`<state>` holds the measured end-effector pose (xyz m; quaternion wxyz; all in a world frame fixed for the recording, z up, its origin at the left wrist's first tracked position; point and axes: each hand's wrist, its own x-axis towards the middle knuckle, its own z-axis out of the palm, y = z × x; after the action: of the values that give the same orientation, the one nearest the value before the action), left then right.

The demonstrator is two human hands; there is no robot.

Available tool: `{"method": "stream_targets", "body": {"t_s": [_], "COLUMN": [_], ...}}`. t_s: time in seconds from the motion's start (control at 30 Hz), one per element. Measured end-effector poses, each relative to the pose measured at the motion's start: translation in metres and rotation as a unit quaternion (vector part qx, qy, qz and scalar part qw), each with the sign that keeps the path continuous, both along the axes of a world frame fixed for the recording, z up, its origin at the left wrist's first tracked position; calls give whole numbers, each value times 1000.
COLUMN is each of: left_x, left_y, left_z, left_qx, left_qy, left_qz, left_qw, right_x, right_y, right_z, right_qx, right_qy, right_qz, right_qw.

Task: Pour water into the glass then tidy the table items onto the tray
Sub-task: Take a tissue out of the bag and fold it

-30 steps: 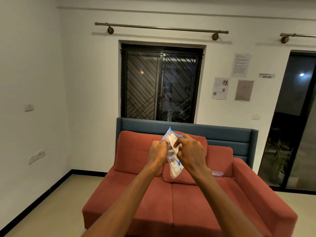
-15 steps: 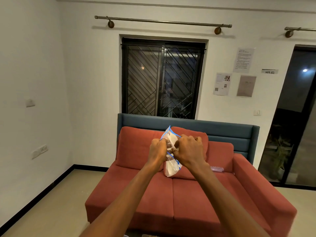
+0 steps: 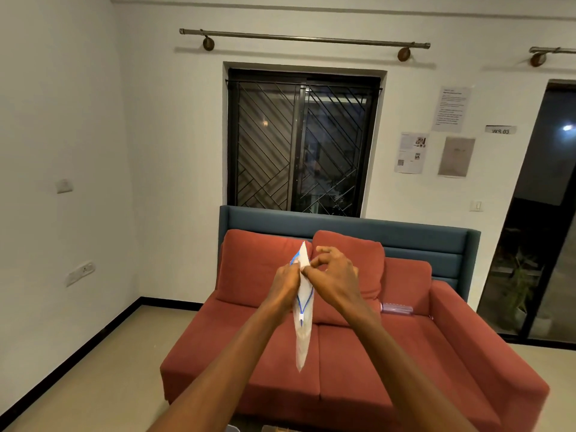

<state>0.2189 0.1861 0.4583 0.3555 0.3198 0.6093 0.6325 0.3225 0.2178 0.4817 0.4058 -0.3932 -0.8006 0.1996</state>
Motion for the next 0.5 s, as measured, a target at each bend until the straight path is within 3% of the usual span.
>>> {"method": "stream_targets", "body": {"t_s": [0.1,0.23,0.4,0.5], "left_x": [-3,-7,-10,-11], "left_y": [-3,-6,-4,-3], "left_z": [2,2,1,-1], "left_qx": [-25,-26,-2,2], "left_qy": [-45,-60,-48,-56], "left_qz": [5,28,54,68], "left_qw": [999,997,997,996], "right_x": [1,15,38,51], "right_y": [-4,-3,11,26], "right_z": [11,31,43,44], "right_qx": [-75,-182,-271,-272], "right_qy": [151,315,423,456], "right_qz": [42,58,52,38], "right_qw": [985,930,863,847]}}
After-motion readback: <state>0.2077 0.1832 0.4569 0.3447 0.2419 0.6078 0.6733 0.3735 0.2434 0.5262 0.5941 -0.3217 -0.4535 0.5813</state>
